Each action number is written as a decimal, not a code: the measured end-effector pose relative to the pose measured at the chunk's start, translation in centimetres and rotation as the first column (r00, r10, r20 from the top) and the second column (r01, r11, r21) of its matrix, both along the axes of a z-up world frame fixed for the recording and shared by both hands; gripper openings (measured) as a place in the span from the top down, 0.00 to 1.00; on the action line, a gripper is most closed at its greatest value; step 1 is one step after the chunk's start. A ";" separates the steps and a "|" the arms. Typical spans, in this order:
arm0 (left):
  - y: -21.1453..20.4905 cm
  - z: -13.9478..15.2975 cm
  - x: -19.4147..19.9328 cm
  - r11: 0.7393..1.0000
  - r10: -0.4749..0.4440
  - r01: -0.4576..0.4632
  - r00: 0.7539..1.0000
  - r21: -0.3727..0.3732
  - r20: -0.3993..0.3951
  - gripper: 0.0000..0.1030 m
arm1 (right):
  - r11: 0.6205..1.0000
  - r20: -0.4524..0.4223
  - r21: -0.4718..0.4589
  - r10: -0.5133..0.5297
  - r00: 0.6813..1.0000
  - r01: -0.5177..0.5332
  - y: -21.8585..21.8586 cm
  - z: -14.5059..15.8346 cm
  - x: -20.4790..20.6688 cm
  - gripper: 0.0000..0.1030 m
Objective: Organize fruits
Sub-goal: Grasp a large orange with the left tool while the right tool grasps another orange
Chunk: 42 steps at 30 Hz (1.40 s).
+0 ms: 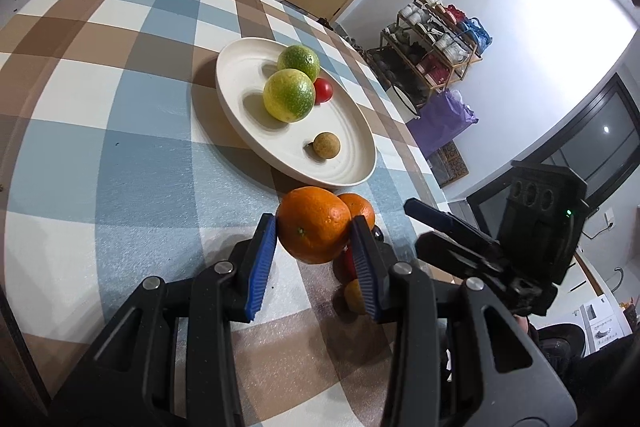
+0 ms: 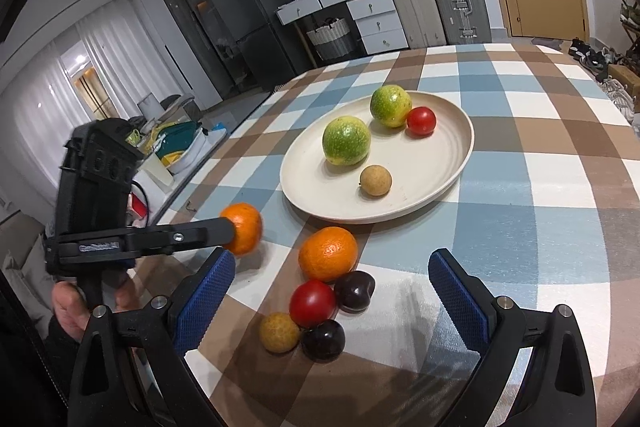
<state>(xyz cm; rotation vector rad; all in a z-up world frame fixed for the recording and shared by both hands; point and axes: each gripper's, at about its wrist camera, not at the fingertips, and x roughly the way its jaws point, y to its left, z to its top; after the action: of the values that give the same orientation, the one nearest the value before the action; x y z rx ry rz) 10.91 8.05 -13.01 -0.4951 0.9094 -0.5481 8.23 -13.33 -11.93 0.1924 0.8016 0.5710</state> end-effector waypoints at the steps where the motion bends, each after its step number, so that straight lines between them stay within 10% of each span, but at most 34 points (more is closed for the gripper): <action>1: 0.1 0.1 -0.1 1.000 0.000 0.000 1.000 0.003 0.002 0.66 | 1.000 -0.006 0.000 0.002 1.000 -0.002 0.1 -0.2 0.2 0.03; 15: 1.5 0.0 -0.6 1.000 0.008 -0.008 1.000 -0.028 0.002 0.66 | 0.999 -0.048 -0.041 0.024 0.999 -0.026 2.0 -1.6 2.2 0.04; 28: 1.6 -0.2 -0.5 0.999 0.001 -0.001 1.000 -0.032 0.000 0.66 | 0.995 -0.092 -0.074 0.061 0.994 -0.068 3.3 -2.6 2.9 0.57; 42: 0.7 1.6 -1.0 0.999 0.026 -0.028 0.999 0.040 0.048 0.66 | 0.999 -0.082 -0.008 0.053 0.995 -0.054 2.0 -2.1 2.4 0.61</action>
<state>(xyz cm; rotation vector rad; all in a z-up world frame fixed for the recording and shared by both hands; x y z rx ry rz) 9.91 8.73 -11.45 -0.4548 0.8662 -0.5140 10.61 -11.32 -13.98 0.1864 0.8911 0.6121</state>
